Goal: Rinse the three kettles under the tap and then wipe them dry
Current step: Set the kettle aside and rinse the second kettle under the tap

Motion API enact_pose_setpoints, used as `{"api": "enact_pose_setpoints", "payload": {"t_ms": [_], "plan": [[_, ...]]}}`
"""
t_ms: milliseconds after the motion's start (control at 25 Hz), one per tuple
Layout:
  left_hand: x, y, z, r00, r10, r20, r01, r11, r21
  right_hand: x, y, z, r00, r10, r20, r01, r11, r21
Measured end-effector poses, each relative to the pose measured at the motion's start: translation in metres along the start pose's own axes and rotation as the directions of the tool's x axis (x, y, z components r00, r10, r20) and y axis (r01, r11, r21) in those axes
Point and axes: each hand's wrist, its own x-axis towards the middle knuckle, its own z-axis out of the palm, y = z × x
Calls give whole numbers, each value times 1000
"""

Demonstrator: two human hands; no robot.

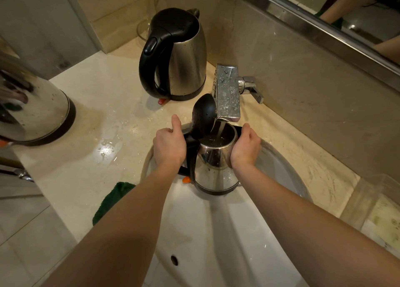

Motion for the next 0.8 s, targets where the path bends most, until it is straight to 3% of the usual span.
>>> {"api": "enact_pose_setpoints", "payload": {"t_ms": [800], "plan": [[-1,0,0,1000,-7,1,7,1000,1,-1,-2,-2,1000,-20,8,20,1000,-5]]}}
